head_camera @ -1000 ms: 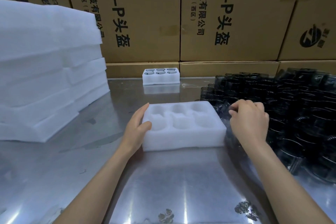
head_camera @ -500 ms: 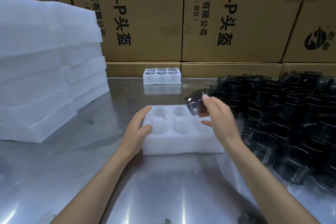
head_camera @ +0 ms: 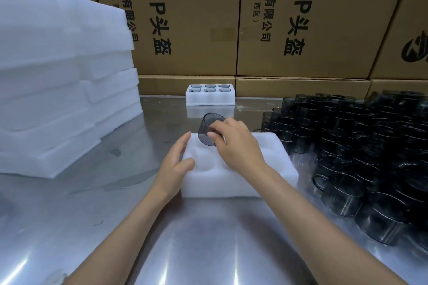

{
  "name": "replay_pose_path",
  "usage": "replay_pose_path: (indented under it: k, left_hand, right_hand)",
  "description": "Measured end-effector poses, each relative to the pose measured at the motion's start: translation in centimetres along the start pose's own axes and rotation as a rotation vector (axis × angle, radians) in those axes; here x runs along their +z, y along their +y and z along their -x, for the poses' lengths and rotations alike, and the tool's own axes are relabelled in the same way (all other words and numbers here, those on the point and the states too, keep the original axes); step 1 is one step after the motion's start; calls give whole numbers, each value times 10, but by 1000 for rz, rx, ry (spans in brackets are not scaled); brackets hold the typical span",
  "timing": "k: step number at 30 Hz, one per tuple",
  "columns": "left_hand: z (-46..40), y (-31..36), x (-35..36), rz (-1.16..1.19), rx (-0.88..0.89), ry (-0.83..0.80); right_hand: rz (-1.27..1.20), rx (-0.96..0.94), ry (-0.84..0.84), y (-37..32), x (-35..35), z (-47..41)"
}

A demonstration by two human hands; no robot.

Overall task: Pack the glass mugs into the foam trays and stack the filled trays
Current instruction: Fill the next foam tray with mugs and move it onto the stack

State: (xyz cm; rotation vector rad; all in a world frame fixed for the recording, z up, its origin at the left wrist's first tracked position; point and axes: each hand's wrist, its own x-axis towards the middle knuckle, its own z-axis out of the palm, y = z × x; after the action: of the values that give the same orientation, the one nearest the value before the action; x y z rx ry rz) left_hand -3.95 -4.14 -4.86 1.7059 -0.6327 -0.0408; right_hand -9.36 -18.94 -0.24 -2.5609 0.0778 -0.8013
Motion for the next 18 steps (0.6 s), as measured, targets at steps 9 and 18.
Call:
replay_pose_path:
  k: [9, 18]
  left_hand:
    - [-3, -1, 3, 12, -11, -7]
    - [-1, 6, 6, 20, 65, -31]
  right_hand:
    - [122, -58, -24, -5, 12, -8]
    - [142, -122, -81, -10, 18, -6]
